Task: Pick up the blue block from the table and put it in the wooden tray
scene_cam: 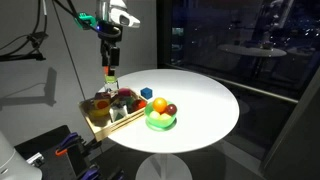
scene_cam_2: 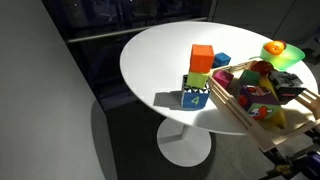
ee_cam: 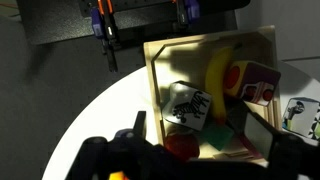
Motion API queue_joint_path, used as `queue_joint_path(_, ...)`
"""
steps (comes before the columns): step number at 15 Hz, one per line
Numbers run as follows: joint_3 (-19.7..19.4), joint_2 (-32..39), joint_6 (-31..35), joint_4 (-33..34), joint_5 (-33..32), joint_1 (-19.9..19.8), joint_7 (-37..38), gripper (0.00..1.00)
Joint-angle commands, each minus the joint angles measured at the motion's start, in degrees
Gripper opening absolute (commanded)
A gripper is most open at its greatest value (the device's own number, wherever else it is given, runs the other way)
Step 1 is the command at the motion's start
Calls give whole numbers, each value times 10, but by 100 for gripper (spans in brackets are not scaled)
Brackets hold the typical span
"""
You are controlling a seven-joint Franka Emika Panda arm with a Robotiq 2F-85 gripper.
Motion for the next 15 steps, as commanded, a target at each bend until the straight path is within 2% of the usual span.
queue_joint_path(1, 4, 0, -1, 1, 1, -5, -2, 100)
queue_joint_path(6, 5, 2, 4, 2, 1, -5, 0, 100)
queue_joint_path(15, 31, 44, 103, 27, -3, 5, 15, 100)
